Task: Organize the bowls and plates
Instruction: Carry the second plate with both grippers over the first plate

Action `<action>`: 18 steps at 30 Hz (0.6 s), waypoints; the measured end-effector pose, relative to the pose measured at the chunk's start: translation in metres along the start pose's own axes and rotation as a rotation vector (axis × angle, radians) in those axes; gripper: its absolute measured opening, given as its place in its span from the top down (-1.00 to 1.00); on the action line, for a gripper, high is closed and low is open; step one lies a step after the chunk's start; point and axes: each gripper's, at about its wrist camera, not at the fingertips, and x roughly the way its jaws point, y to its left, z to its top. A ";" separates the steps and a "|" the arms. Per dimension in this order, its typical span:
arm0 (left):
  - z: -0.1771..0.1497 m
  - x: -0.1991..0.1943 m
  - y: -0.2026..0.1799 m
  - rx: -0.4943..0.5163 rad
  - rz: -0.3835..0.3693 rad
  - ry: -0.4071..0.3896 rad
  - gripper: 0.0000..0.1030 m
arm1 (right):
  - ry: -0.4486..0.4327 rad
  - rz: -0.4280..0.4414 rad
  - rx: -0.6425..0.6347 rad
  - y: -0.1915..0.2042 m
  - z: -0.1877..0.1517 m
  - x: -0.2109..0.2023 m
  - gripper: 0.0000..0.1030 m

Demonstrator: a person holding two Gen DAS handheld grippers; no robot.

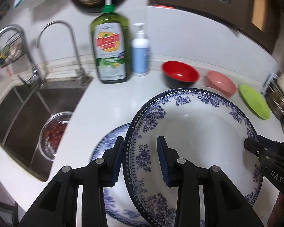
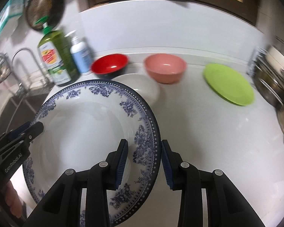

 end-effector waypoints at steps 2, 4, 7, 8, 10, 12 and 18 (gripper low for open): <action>-0.002 0.001 0.012 -0.019 0.021 0.003 0.32 | 0.002 0.016 -0.025 0.012 0.001 0.004 0.30; -0.005 0.002 0.022 -0.038 0.038 0.012 0.32 | 0.007 0.037 -0.054 0.027 0.004 0.008 0.29; -0.009 0.009 0.037 -0.063 0.061 0.031 0.32 | 0.016 0.058 -0.092 0.045 0.006 0.016 0.29; -0.011 0.012 0.042 -0.071 0.068 0.038 0.32 | 0.022 0.065 -0.103 0.050 0.007 0.020 0.29; -0.014 0.018 0.049 -0.081 0.079 0.054 0.32 | 0.037 0.078 -0.118 0.060 0.007 0.027 0.29; -0.018 0.024 0.056 -0.091 0.089 0.073 0.32 | 0.056 0.088 -0.132 0.069 0.006 0.035 0.30; -0.032 0.045 0.067 -0.105 0.096 0.137 0.32 | 0.114 0.094 -0.156 0.087 0.002 0.062 0.29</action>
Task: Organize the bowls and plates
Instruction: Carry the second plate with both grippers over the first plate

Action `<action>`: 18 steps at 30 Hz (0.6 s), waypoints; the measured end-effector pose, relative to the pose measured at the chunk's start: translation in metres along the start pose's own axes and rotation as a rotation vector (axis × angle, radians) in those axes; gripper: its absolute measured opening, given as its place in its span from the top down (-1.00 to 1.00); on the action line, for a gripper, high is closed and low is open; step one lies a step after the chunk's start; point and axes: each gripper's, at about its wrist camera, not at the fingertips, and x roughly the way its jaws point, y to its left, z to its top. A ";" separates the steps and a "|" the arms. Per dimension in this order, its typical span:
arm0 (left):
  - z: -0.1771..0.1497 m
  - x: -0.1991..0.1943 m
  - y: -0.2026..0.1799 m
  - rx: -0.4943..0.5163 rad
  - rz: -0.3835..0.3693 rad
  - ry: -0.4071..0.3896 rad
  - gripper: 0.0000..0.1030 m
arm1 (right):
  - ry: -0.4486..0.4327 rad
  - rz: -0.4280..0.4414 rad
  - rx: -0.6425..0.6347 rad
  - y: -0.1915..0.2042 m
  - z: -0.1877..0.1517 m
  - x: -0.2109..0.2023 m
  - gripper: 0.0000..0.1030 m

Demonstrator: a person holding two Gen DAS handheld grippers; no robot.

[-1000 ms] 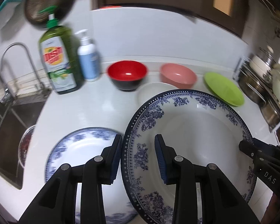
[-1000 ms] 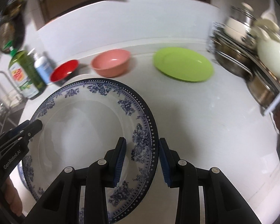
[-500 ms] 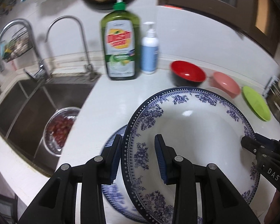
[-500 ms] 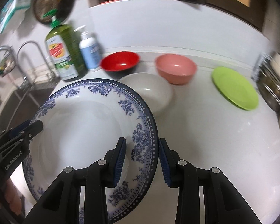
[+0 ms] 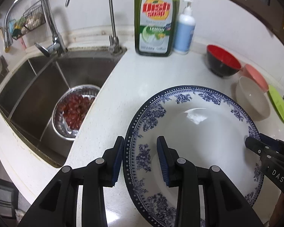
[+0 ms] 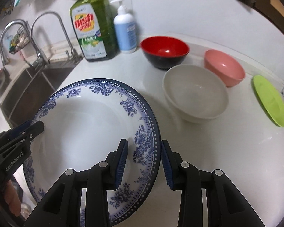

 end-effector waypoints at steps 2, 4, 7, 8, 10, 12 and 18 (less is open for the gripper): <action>-0.003 0.006 0.001 0.000 0.003 0.014 0.32 | 0.020 0.001 -0.005 0.003 -0.002 0.008 0.29; -0.004 0.012 0.001 0.001 0.005 0.030 0.32 | 0.036 -0.001 -0.008 0.006 -0.003 0.014 0.29; -0.005 0.017 0.002 0.005 0.002 0.048 0.32 | 0.055 -0.006 -0.013 0.009 -0.005 0.022 0.29; -0.006 0.018 0.001 0.009 0.002 0.053 0.32 | 0.060 -0.010 -0.018 0.010 -0.005 0.024 0.29; -0.006 0.020 0.000 0.012 -0.001 0.060 0.32 | 0.068 -0.014 -0.015 0.009 -0.006 0.026 0.29; -0.007 0.023 0.000 0.017 -0.002 0.070 0.32 | 0.077 -0.019 -0.018 0.008 -0.007 0.029 0.29; -0.008 0.028 0.000 0.014 -0.005 0.097 0.32 | 0.104 -0.025 -0.014 0.009 -0.007 0.035 0.29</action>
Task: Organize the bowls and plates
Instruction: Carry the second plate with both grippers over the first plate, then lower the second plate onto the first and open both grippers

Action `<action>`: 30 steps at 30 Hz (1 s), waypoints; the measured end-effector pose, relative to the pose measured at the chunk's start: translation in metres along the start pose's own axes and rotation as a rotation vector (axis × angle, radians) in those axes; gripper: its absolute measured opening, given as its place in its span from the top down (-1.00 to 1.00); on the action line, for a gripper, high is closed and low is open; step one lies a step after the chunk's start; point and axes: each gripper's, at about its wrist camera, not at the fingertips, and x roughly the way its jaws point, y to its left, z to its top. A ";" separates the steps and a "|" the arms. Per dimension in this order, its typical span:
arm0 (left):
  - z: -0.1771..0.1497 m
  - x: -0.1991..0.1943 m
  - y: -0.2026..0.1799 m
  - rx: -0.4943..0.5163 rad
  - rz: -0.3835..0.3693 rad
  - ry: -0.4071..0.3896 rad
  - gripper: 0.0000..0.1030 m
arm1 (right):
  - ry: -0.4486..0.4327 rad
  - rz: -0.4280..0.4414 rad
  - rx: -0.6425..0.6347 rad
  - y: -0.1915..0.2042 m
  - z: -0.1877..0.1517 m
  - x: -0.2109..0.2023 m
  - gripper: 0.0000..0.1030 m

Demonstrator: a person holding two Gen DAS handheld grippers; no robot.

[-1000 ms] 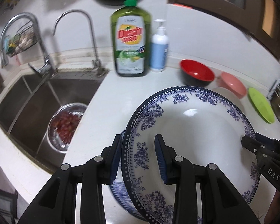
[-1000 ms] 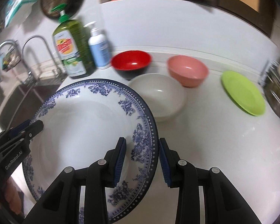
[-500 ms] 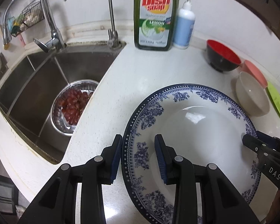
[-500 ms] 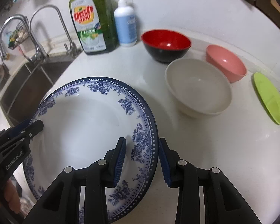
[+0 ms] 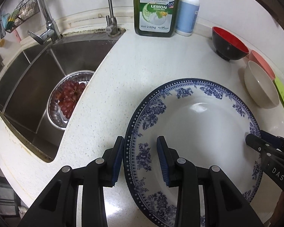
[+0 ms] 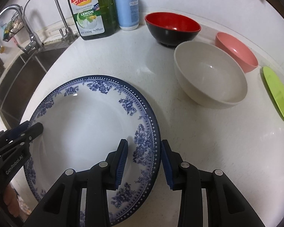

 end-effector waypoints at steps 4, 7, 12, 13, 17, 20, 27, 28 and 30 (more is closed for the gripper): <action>0.000 0.003 0.001 -0.008 -0.009 0.014 0.32 | 0.006 -0.003 -0.006 0.001 0.001 0.002 0.27; 0.000 0.004 0.001 -0.014 -0.011 0.020 0.31 | 0.002 -0.006 -0.012 0.002 0.001 0.002 0.27; 0.004 -0.008 -0.004 0.002 -0.003 -0.029 0.01 | -0.006 0.010 -0.007 -0.001 0.000 0.001 0.25; 0.005 -0.012 -0.005 0.003 -0.004 -0.045 -0.04 | -0.007 0.021 -0.002 -0.002 0.000 0.001 0.13; 0.011 -0.032 -0.018 0.037 -0.010 -0.121 -0.30 | -0.043 0.056 0.014 -0.007 -0.003 -0.011 -0.02; 0.017 -0.050 -0.036 0.079 -0.033 -0.184 -0.48 | -0.068 0.066 0.028 -0.011 -0.004 -0.019 -0.02; 0.031 -0.082 -0.092 0.203 -0.108 -0.318 -0.81 | -0.221 0.012 0.112 -0.056 -0.014 -0.071 -0.20; 0.033 -0.086 -0.101 0.221 -0.120 -0.331 -0.83 | -0.242 -0.007 0.126 -0.064 -0.016 -0.078 -0.22; 0.037 -0.093 -0.121 0.253 -0.154 -0.352 -0.93 | -0.270 -0.030 0.151 -0.078 -0.020 -0.089 -0.29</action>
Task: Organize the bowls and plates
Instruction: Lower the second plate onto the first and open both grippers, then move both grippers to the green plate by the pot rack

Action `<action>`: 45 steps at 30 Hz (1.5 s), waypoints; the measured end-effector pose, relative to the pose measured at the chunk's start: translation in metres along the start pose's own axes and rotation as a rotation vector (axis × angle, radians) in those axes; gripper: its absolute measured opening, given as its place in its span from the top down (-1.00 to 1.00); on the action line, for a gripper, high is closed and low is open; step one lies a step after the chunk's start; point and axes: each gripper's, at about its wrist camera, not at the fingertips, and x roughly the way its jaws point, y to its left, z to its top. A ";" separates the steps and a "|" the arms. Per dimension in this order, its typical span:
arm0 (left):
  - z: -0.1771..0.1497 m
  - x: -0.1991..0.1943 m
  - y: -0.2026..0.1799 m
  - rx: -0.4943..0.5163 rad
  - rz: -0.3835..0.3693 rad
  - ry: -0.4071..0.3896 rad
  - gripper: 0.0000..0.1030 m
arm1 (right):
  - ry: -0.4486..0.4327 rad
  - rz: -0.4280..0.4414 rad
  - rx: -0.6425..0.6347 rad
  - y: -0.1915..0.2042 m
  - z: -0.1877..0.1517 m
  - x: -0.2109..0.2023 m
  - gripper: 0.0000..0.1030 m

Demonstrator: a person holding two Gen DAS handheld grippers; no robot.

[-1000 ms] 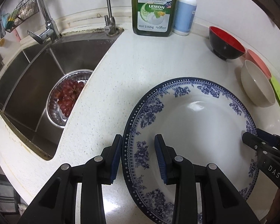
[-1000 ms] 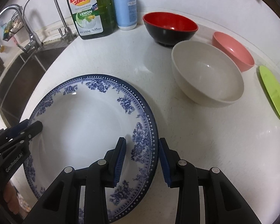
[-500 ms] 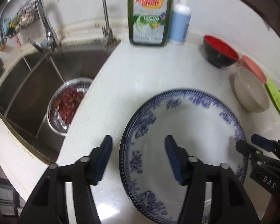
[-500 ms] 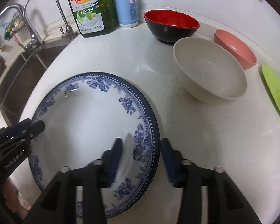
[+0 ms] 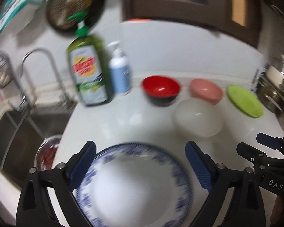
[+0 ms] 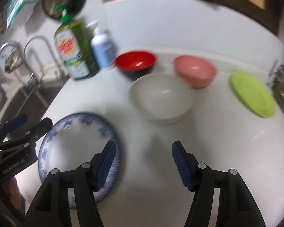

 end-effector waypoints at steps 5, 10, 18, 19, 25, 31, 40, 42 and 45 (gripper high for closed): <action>0.021 -0.002 -0.046 0.068 -0.065 -0.053 -0.97 | -0.067 -0.066 0.080 -0.048 0.000 -0.027 -0.41; 0.042 -0.003 -0.091 0.140 -0.131 -0.101 -0.98 | -0.103 -0.137 0.133 -0.091 0.006 -0.038 -0.45; 0.077 0.014 -0.155 0.205 -0.197 -0.126 -0.98 | -0.143 -0.201 0.210 -0.158 0.015 -0.049 -0.46; 0.081 0.018 -0.162 0.209 -0.204 -0.125 -0.98 | -0.145 -0.207 0.217 -0.165 0.015 -0.049 -0.45; 0.102 0.046 -0.204 0.247 -0.255 -0.101 -0.97 | -0.170 -0.257 0.251 -0.208 0.024 -0.047 -0.45; 0.120 0.078 -0.244 0.285 -0.283 -0.093 -0.97 | -0.188 -0.317 0.296 -0.254 0.032 -0.042 -0.46; 0.133 0.139 -0.297 0.301 -0.282 -0.031 -0.93 | -0.183 -0.363 0.347 -0.317 0.041 -0.012 -0.46; 0.134 0.153 -0.311 0.314 -0.277 -0.015 -0.93 | -0.168 -0.360 0.373 -0.332 0.043 -0.001 -0.46; 0.135 0.178 -0.329 0.326 -0.272 0.022 -0.89 | -0.147 -0.351 0.405 -0.350 0.046 0.016 -0.45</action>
